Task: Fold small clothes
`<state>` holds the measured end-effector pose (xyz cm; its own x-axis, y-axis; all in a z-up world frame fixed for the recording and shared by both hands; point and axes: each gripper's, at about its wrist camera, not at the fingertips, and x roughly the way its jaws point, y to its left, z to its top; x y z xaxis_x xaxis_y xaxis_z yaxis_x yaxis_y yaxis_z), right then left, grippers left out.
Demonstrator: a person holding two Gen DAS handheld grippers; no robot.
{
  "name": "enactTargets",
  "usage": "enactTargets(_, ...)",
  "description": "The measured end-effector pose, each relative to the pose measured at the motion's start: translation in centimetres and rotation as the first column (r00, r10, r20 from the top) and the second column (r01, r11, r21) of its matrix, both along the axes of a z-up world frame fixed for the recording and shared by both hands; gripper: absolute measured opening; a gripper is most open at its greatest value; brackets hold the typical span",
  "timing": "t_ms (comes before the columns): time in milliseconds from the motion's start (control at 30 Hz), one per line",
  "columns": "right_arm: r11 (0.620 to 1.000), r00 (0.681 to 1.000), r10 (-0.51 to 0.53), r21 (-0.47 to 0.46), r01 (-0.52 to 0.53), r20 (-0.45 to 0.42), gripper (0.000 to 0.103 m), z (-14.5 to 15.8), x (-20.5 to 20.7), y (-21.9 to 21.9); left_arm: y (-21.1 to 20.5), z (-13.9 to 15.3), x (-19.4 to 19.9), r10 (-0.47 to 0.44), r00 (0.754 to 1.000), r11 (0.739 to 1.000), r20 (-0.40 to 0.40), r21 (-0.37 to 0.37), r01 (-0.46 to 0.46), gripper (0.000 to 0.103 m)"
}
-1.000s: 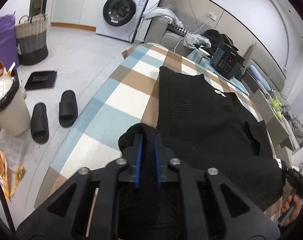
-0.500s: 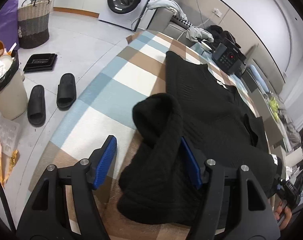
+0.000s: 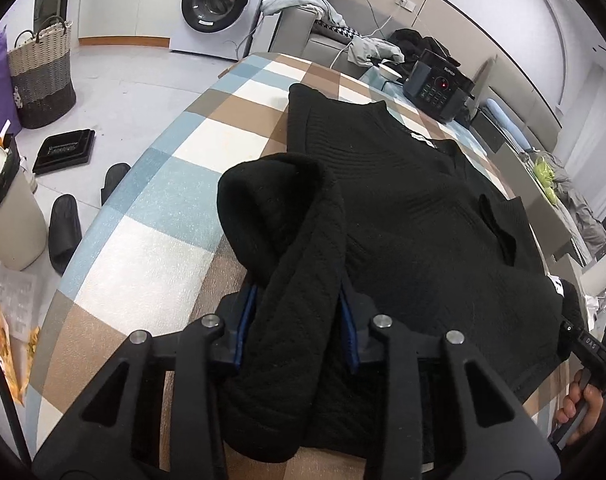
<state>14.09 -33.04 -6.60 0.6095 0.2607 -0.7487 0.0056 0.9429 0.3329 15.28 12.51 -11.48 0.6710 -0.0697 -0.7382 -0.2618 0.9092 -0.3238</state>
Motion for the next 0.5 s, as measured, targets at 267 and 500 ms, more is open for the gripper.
enactTargets(267,1.0,1.0,0.014,0.005,-0.014,-0.017,0.025,0.1,-1.7,-0.4,-0.4,0.4,-2.8,-0.02,1.0,1.0,-0.011,0.015,0.021,0.031)
enactTargets(500,0.999,0.999,0.031,0.009,-0.03,-0.038,0.025,0.2,-6.5,0.1,0.4,0.8,-6.2,-0.026,0.999,0.999,-0.021,0.025,0.026,0.031)
